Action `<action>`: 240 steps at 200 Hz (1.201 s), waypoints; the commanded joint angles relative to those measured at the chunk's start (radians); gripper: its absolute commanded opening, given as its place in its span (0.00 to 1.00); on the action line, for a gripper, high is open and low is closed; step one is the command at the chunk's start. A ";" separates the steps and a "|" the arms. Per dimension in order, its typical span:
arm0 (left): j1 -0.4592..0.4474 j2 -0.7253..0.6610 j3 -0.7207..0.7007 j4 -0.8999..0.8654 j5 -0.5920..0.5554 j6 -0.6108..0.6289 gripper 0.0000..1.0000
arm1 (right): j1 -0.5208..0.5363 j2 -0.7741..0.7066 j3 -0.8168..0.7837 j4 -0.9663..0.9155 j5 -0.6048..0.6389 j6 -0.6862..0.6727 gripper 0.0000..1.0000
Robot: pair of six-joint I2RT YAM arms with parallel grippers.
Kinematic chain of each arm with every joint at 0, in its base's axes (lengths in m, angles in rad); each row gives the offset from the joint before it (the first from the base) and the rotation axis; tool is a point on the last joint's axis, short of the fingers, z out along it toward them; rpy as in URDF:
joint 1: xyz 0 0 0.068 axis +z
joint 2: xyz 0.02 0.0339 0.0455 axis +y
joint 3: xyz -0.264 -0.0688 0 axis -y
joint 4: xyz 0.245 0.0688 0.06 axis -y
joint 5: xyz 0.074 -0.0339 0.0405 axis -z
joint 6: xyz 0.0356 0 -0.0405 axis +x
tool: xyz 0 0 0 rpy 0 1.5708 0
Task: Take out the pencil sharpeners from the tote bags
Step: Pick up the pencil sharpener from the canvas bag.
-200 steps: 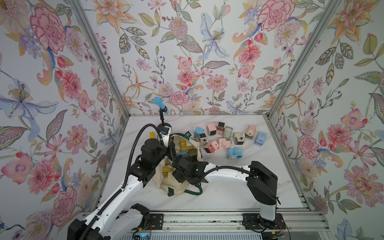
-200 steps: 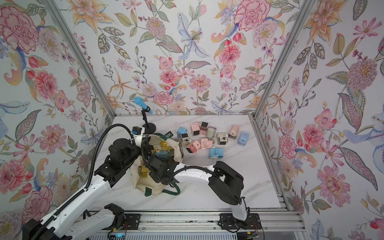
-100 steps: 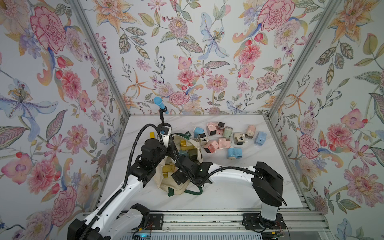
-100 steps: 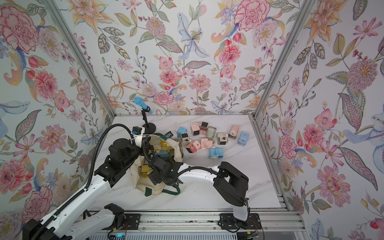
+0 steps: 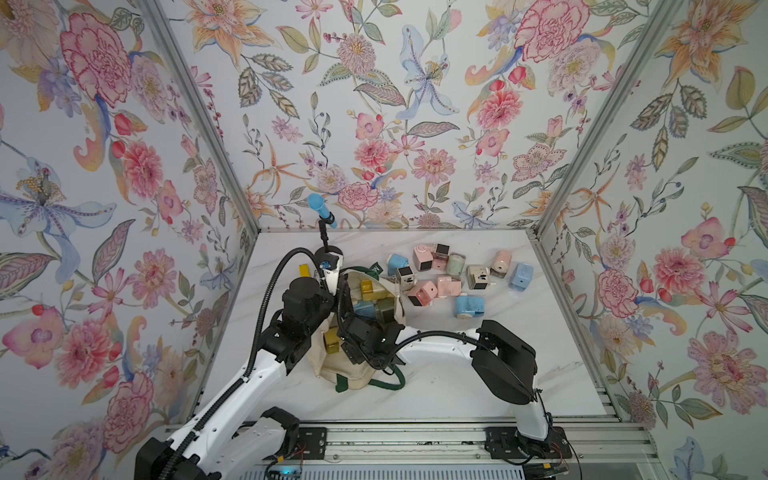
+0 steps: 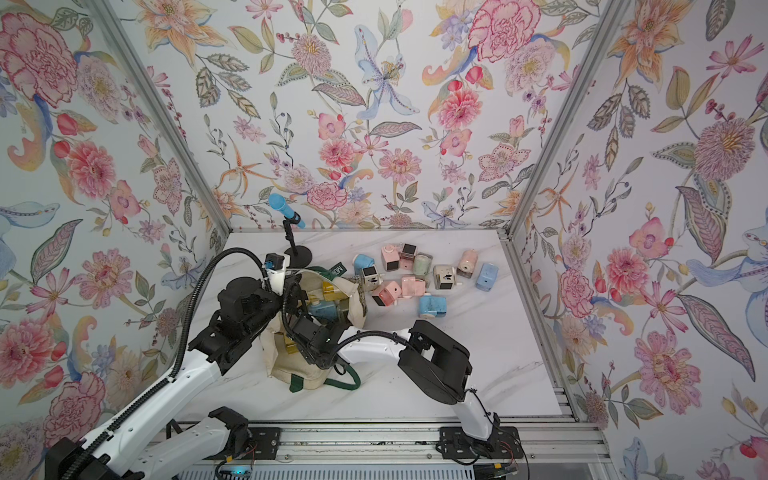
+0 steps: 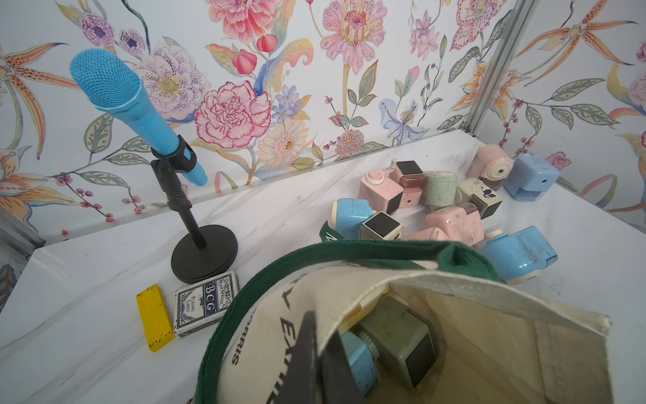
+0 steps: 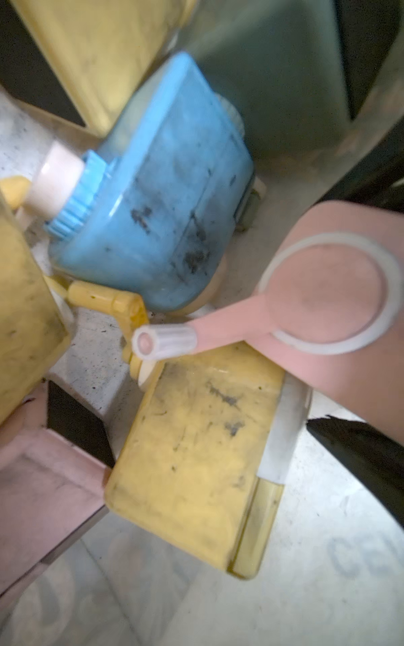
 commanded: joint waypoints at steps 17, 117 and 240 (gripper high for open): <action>0.008 -0.018 0.038 0.024 -0.008 -0.018 0.00 | -0.031 -0.044 -0.049 -0.066 -0.019 0.002 0.68; 0.009 -0.014 0.038 0.024 -0.008 -0.017 0.00 | -0.042 -0.109 -0.093 0.029 -0.184 -0.072 0.36; 0.009 -0.017 0.037 0.025 -0.017 -0.016 0.00 | 0.022 -0.399 -0.207 0.072 -0.481 -0.279 0.37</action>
